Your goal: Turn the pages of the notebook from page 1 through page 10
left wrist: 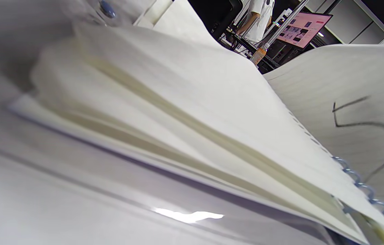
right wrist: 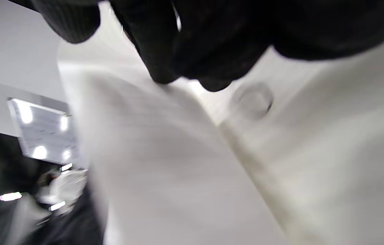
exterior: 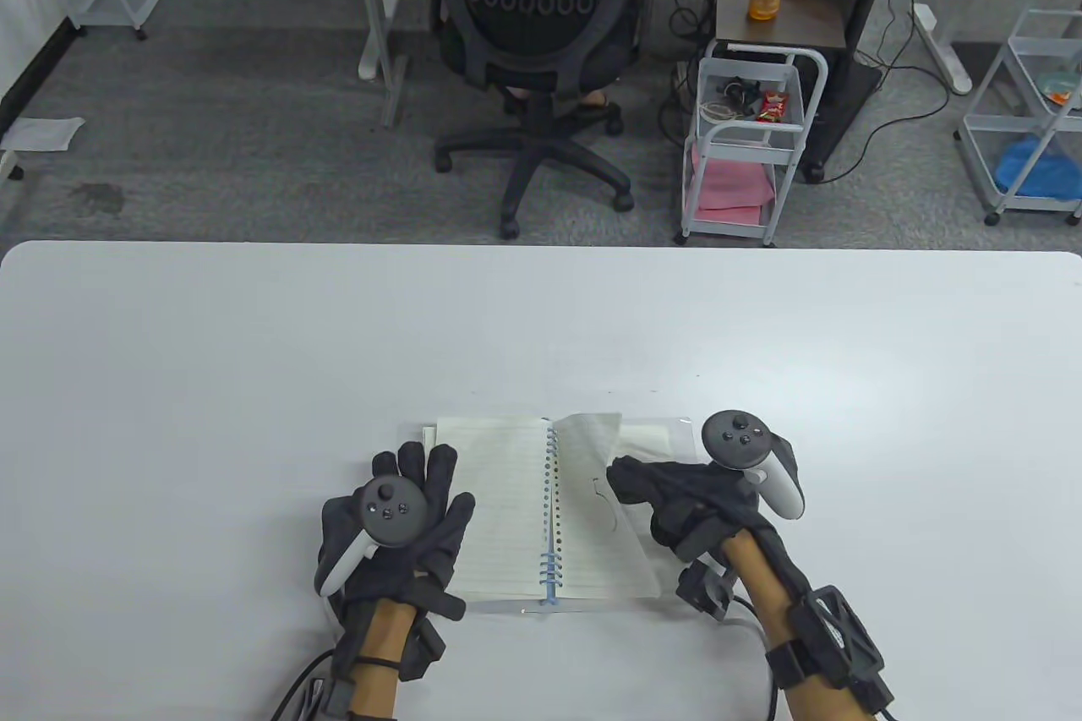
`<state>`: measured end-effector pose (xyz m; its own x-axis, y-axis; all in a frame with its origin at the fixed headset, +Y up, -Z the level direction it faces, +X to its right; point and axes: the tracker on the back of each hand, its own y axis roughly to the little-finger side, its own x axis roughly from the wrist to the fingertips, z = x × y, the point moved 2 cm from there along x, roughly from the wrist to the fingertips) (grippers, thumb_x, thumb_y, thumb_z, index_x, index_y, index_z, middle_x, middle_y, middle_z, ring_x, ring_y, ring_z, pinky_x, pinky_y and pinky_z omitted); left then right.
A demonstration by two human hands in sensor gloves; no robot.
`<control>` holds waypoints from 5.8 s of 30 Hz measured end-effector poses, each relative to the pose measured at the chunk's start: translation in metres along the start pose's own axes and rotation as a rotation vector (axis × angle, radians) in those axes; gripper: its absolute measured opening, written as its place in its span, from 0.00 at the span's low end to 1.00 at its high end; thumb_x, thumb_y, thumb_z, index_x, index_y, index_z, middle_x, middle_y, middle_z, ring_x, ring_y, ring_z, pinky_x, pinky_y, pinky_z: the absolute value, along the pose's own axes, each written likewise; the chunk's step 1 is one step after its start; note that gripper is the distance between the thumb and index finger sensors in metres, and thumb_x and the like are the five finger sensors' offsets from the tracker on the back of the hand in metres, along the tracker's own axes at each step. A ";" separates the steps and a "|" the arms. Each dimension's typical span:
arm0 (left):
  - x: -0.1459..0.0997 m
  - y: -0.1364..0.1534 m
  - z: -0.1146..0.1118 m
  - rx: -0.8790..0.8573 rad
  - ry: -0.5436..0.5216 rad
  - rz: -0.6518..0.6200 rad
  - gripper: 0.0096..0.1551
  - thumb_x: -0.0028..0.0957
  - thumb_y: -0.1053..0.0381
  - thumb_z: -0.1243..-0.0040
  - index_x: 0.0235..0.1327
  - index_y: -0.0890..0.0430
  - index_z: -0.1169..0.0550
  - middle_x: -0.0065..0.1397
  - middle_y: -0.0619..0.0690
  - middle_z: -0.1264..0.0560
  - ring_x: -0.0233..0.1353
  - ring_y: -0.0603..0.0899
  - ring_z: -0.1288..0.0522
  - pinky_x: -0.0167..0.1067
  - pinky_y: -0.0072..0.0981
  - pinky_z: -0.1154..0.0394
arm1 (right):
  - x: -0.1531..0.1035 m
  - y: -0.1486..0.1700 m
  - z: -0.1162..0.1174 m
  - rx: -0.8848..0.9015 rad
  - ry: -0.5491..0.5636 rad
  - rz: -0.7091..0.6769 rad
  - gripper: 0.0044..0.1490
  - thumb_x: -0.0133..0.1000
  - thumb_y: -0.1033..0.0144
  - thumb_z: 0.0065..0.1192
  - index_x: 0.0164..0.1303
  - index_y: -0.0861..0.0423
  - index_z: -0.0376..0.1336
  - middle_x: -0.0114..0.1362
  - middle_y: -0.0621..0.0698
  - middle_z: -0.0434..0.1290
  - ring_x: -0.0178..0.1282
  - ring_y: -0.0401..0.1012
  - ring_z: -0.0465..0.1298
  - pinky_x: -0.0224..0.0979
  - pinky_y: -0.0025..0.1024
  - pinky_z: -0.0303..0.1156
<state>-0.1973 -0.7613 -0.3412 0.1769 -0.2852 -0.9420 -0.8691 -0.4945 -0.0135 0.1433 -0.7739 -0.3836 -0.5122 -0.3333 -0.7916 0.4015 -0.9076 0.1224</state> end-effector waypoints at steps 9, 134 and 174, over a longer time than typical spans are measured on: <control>-0.007 0.006 0.014 -0.070 -0.054 -0.014 0.41 0.65 0.29 0.68 0.87 0.37 0.62 0.86 0.49 0.72 0.83 0.59 0.80 0.69 0.59 0.77 | 0.016 -0.018 0.070 -0.137 -0.170 -0.067 0.37 0.68 0.41 0.41 0.85 0.47 0.49 0.87 0.65 0.50 0.38 0.44 0.77 0.42 0.44 0.77; -0.012 0.014 0.024 -0.133 -0.080 0.004 0.41 0.66 0.30 0.68 0.88 0.38 0.61 0.87 0.49 0.71 0.83 0.59 0.79 0.69 0.59 0.77 | 0.021 0.021 -0.024 -0.689 0.359 0.320 0.39 0.63 0.44 0.54 0.81 0.41 0.45 0.86 0.54 0.43 0.30 0.32 0.71 0.34 0.30 0.74; -0.007 0.014 0.017 -0.131 -0.047 0.002 0.41 0.66 0.30 0.68 0.88 0.38 0.61 0.86 0.49 0.71 0.82 0.59 0.79 0.69 0.59 0.77 | 0.013 -0.001 0.033 0.092 -0.126 -0.047 0.36 0.69 0.43 0.42 0.84 0.51 0.53 0.85 0.68 0.53 0.38 0.43 0.77 0.41 0.42 0.77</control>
<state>-0.2183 -0.7517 -0.3407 0.1508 -0.2490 -0.9567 -0.8012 -0.5977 0.0293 0.1115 -0.7860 -0.3743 -0.6223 -0.3145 -0.7168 0.3069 -0.9404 0.1461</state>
